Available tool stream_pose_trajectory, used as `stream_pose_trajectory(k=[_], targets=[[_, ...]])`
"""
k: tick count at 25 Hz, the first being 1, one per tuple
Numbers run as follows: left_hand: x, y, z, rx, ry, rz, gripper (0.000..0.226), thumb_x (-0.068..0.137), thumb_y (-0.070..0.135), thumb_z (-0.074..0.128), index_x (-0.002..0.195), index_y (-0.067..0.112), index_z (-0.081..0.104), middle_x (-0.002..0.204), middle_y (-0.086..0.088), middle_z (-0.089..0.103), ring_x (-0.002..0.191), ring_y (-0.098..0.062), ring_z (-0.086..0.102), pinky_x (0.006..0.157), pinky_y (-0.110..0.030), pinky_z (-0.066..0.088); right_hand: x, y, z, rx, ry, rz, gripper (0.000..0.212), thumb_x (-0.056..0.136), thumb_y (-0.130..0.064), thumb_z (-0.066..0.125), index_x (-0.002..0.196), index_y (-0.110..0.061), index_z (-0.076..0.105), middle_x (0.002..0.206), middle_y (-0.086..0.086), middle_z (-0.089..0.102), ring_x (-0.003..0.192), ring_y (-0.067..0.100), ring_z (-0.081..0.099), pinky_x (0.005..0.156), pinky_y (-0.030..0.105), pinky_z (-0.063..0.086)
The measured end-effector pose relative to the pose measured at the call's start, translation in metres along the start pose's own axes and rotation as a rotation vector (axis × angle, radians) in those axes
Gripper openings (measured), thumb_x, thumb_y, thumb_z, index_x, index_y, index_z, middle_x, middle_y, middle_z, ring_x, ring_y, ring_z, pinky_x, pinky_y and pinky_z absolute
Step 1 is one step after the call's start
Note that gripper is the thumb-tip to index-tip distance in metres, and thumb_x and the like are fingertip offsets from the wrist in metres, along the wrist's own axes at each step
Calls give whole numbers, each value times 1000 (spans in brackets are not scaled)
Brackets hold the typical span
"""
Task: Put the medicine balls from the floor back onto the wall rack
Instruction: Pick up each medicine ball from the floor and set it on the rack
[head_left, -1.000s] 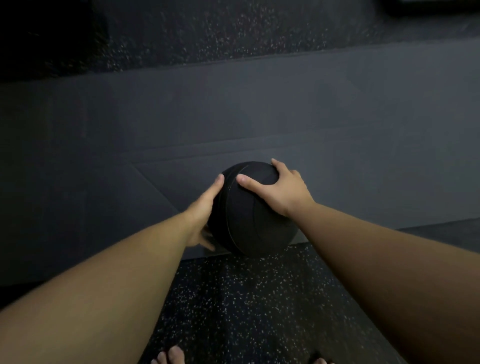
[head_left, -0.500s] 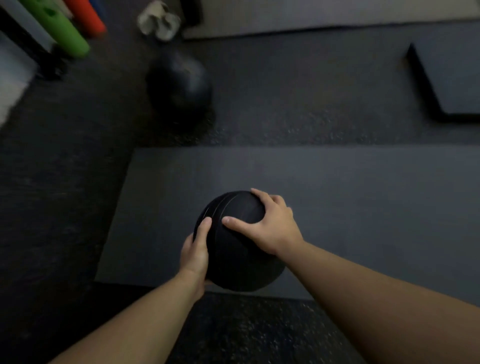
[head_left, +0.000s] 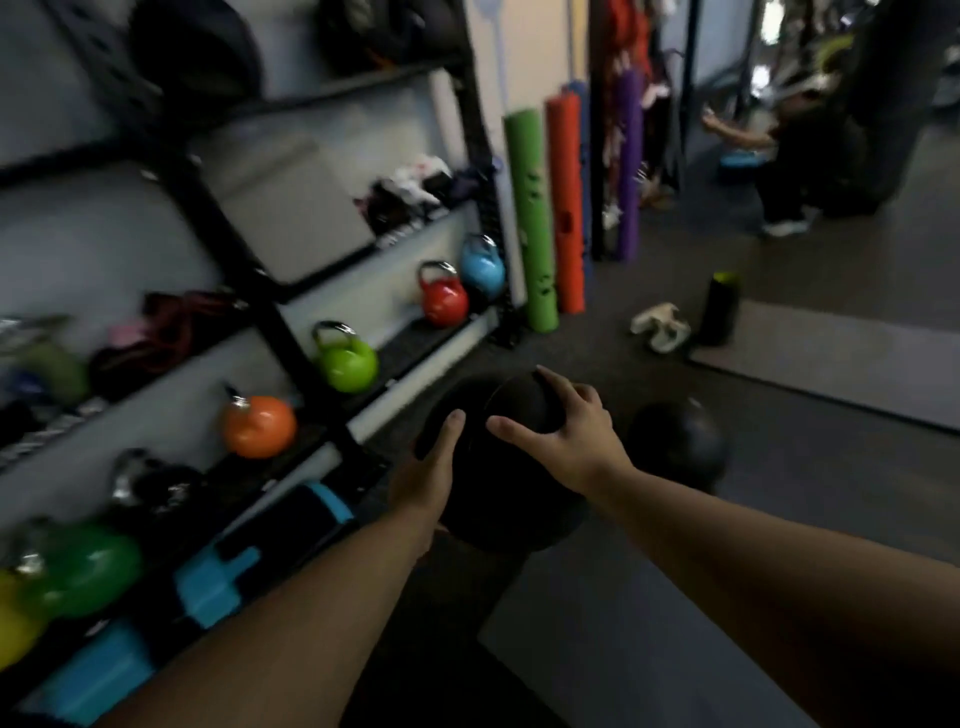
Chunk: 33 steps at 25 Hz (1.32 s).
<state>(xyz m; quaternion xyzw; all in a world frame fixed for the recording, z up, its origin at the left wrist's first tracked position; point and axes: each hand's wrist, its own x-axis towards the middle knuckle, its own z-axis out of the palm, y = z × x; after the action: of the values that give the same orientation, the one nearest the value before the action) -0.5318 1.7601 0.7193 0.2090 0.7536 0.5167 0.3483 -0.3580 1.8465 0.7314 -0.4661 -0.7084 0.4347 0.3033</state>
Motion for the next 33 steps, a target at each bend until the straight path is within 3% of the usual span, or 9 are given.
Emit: stream_pose_trajectory(k=[2, 5, 6, 9, 12, 16, 22, 25, 33], targets=[[1, 70, -75, -33, 97, 128, 103, 57, 89, 63, 135, 21, 69, 134, -10, 72, 119, -32, 69, 103, -46, 56, 18, -97, 26, 23, -19, -127, 115, 51, -94, 67, 152, -49, 38, 147, 2, 43, 142, 32, 40, 116, 47, 39], [6, 148, -180, -65, 241, 244, 93, 71, 85, 65, 137, 19, 66, 127, -2, 72, 104, -21, 69, 81, -16, 57, 46, -225, 70, 38, -55, -313, 117, 49, -97, 66, 152, -47, 40, 147, 5, 45, 141, 33, 43, 117, 44, 37], [6, 166, -207, -79, 263, 270, 91, 72, 84, 66, 138, 20, 66, 129, -3, 72, 105, -21, 69, 81, -17, 58, 53, -256, 84, 39, -60, -363, 119, 48, -100, 64, 152, -47, 41, 146, 6, 46, 140, 33, 44, 118, 43, 37], [13, 210, -278, -93, 363, 376, 103, 55, 89, 64, 135, 24, 69, 129, -8, 75, 115, -27, 71, 103, -40, 56, 70, -331, 125, 90, -66, -480, 119, 47, -103, 60, 150, -47, 40, 142, 8, 48, 135, 36, 48, 114, 47, 42], [28, 250, -336, -82, 444, 421, 105, 54, 91, 64, 134, 23, 70, 126, -9, 76, 115, -29, 72, 105, -49, 56, 92, -388, 163, 147, -110, -538, 118, 48, -103, 61, 151, -48, 37, 141, 5, 47, 133, 35, 49, 112, 50, 44], [61, 287, -381, -147, 517, 454, 99, 52, 87, 70, 126, 21, 73, 118, -9, 79, 105, -26, 75, 98, -47, 60, 135, -446, 202, 219, -177, -618, 123, 46, -102, 62, 152, -44, 40, 141, 7, 47, 136, 33, 48, 115, 47, 41], [130, 368, -434, -154, 677, 496, 111, 48, 88, 68, 139, 25, 64, 130, -8, 70, 116, -31, 69, 104, -50, 56, 235, -540, 255, 236, -260, -735, 119, 50, -98, 62, 154, -48, 33, 154, 7, 33, 145, 40, 33, 115, 54, 38], [164, 408, -480, -126, 752, 566, 98, 50, 88, 68, 130, 32, 63, 131, -8, 70, 117, -30, 68, 105, -51, 56, 273, -599, 288, 248, -300, -805, 116, 52, -96, 62, 154, -49, 32, 154, 8, 32, 144, 41, 32, 115, 56, 38], [314, 480, -640, -10, 742, 652, 97, 58, 91, 69, 133, 30, 67, 123, 0, 74, 110, -23, 72, 100, -48, 59, 384, -716, 440, 351, -265, -825, 104, 60, -92, 67, 150, -52, 33, 153, 4, 32, 143, 38, 36, 113, 57, 42]])
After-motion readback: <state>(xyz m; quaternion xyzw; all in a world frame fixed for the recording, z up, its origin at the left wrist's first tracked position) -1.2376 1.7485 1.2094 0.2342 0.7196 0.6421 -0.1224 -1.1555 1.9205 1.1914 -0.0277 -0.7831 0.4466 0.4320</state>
